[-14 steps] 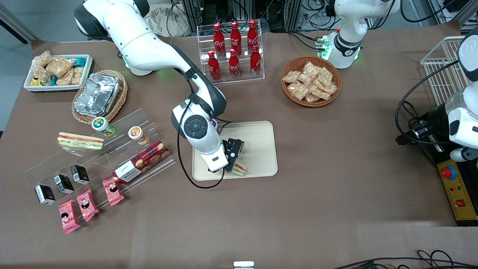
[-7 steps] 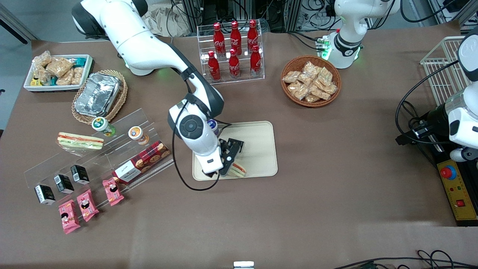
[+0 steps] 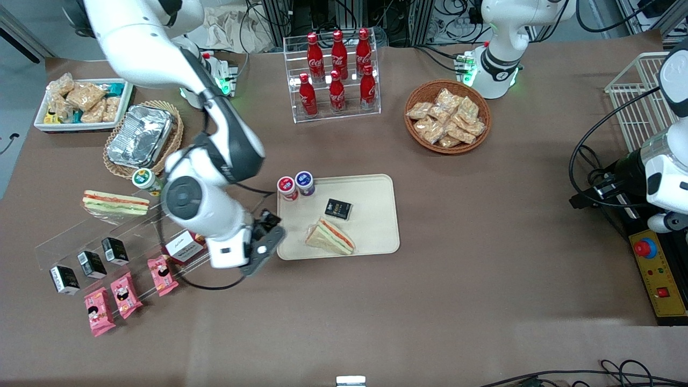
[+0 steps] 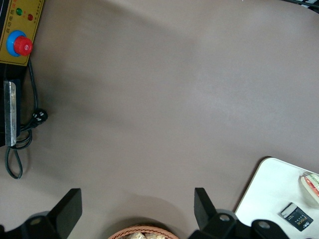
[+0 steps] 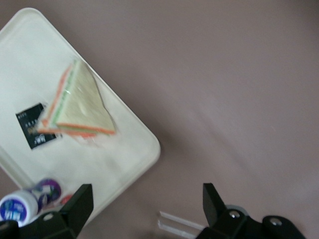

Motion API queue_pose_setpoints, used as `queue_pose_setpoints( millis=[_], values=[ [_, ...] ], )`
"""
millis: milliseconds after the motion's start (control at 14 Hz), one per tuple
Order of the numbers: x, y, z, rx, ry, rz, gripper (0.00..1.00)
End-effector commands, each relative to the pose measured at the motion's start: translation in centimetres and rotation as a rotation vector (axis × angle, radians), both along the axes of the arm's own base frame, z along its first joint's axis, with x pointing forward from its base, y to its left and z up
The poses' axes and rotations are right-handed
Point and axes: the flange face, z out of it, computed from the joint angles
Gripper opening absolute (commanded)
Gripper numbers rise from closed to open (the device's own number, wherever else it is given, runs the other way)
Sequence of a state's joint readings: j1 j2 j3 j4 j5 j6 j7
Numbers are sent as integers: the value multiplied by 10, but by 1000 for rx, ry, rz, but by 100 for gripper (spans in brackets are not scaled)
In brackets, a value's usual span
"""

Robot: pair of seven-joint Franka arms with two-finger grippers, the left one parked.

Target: Place sandwich on tray

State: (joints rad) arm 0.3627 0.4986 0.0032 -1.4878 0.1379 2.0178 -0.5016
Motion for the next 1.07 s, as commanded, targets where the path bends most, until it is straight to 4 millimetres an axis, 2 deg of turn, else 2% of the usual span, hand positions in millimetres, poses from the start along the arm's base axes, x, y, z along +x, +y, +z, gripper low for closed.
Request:
queue_pose_setpoints(
  millis=[0, 71, 143, 214, 286, 429, 571, 714, 1000],
  values=[
    [-10, -23, 44, 23, 44, -115, 98],
    [-12, -43, 60, 7, 65, -213, 98],
    [-17, -54, 71, -5, 97, -285, 98],
    [-21, -61, 82, -18, 110, -324, 98],
    [-21, -75, 100, -31, 81, -358, 98],
    [-30, -92, 130, -94, 32, -363, 98],
    [-35, -121, 155, -109, 58, -472, 98],
    [-35, -146, 174, -128, 81, -539, 98],
    [-26, -224, 188, -111, 75, -657, 98]
  ],
)
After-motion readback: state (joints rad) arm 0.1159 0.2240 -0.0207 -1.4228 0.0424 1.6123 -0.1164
